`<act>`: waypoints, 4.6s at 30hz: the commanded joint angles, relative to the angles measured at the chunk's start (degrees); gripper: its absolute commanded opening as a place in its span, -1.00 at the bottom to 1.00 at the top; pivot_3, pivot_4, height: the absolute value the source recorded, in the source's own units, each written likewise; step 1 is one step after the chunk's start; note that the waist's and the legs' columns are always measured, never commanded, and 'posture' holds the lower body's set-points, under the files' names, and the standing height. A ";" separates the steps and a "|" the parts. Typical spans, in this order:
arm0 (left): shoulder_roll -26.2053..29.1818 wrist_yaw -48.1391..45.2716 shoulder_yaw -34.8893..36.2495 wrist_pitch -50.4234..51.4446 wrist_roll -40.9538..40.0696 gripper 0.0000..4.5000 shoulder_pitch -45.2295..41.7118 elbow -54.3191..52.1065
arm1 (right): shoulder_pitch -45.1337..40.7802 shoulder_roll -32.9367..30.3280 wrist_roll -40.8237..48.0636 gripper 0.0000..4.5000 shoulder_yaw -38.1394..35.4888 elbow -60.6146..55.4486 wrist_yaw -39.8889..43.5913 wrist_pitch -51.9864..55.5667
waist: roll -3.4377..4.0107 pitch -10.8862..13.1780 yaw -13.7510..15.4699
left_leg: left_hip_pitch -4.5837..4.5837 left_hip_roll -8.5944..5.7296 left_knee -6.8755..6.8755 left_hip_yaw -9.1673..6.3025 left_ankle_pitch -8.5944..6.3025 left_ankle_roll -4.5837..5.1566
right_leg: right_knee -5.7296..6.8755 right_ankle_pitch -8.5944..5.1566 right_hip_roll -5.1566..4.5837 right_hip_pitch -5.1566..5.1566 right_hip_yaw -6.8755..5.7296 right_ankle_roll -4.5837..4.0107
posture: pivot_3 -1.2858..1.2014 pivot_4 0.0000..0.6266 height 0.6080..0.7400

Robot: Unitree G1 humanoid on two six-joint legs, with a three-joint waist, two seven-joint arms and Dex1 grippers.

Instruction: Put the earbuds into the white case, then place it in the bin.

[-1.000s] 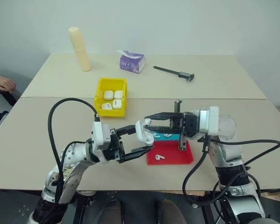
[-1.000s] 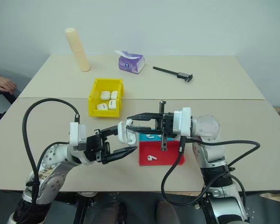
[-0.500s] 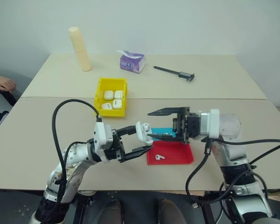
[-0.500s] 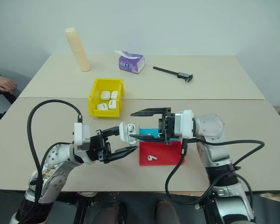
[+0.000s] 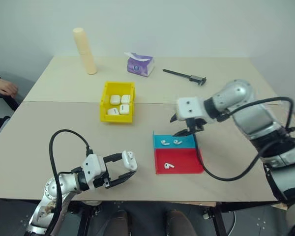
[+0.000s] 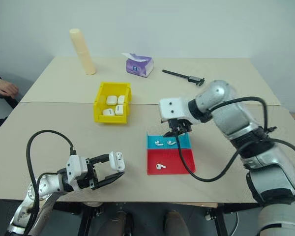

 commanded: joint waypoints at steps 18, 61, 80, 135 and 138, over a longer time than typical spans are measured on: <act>-2.85 5.59 -3.09 -0.79 2.20 0.21 1.05 -7.16 | -4.76 8.06 -15.58 0.31 5.30 20.22 4.08 -25.78 | 0.00 0.00 -0.33 | 0.07 0.02 0.00 0.03 0.00 0.00 | 0.03 0.01 0.01 0.06 0.00 0.01 | 0.03 -0.52 1.00; -1.90 9.43 -3.64 -0.37 3.65 0.21 3.72 -9.10 | -4.92 11.60 -19.78 -0.06 4.67 29.13 2.63 -39.85 | 0.01 0.00 -0.40 | 0.19 0.03 -0.01 0.10 0.00 0.00 | 0.20 -0.01 0.01 0.07 0.06 -0.03 | 0.03 -0.52 1.00; -2.07 9.53 -4.18 -0.40 4.05 0.21 3.36 -8.77 | -4.30 11.44 -20.65 -0.31 5.15 28.42 1.99 -40.30 | 0.01 0.00 -0.39 | 0.20 0.03 -0.01 0.12 0.00 0.00 | 0.23 -0.02 0.01 0.06 0.07 -0.04 | 0.03 -0.52 1.00; -6.62 -0.28 -4.89 16.49 -13.48 0.21 -27.15 -5.40 | 39.56 17.62 57.90 -0.69 -44.40 -49.52 -36.23 27.18 | -0.04 -0.02 -0.38 | 0.15 -0.07 0.02 -0.52 0.02 -0.01 | 0.23 -0.07 0.10 0.18 0.09 0.11 | 0.03 -0.52 1.00; -6.50 0.37 -4.62 16.82 -13.52 0.21 -26.34 -6.44 | 39.92 16.31 56.48 -0.69 -42.41 -48.85 -35.69 24.74 | -0.04 -0.02 -0.36 | 0.12 -0.07 0.02 -0.52 0.01 -0.01 | 0.17 -0.07 0.08 0.19 0.08 0.12 | 0.03 -0.52 1.00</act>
